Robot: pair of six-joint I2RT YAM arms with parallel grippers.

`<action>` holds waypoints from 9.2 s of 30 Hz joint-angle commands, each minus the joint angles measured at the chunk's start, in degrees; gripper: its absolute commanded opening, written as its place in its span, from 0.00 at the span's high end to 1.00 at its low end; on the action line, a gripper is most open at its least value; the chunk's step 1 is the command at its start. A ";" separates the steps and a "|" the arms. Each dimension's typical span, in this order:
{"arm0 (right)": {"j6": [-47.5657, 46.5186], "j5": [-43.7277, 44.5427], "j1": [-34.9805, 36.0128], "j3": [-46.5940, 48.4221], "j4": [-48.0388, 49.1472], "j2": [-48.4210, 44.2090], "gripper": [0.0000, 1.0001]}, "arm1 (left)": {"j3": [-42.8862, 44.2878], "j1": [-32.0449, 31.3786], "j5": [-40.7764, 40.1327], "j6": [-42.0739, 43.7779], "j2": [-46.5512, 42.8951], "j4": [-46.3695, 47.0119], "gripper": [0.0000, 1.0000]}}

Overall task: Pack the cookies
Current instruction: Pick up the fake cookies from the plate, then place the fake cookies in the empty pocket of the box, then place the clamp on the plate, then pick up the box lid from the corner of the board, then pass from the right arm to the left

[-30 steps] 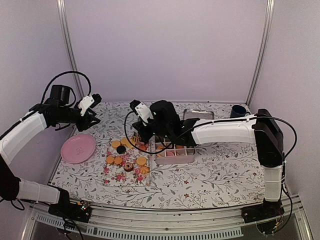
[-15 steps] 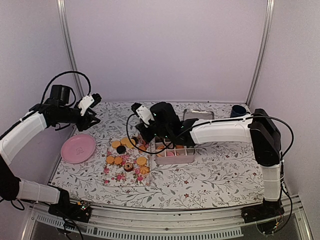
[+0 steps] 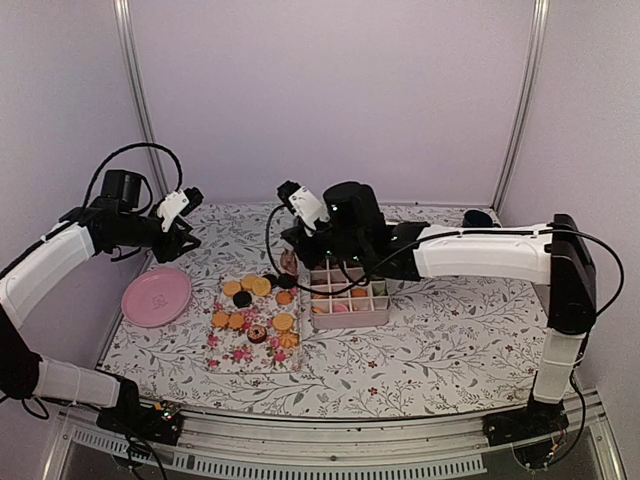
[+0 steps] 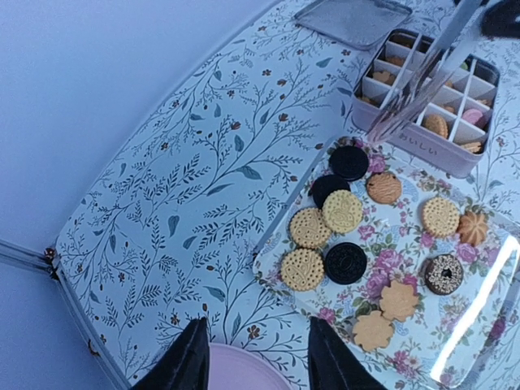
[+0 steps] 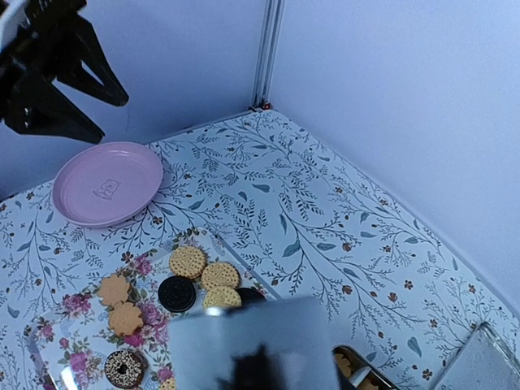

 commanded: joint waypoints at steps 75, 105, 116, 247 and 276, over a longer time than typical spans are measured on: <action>6.68 1.33 -5.30 -22.78 -14.55 -37.65 0.68 | 3.16 0.81 -0.33 -4.95 2.95 -3.30 0.29; 31.91 -23.26 -2.40 28.29 -35.07 18.53 0.65 | 0.34 2.54 -1.21 -7.02 2.32 -1.93 0.27; 38.77 -21.97 -4.80 30.19 -29.56 26.36 0.51 | -0.63 2.52 -1.07 -7.21 2.39 -1.22 0.27; 34.22 14.63 -0.63 -11.08 7.55 -9.66 1.00 | 10.39 -4.13 35.17 -53.90 17.15 20.52 1.00; 58.21 -23.79 -13.00 -20.23 13.86 -23.15 0.29 | 19.62 -15.30 -1.95 22.76 0.62 0.65 1.00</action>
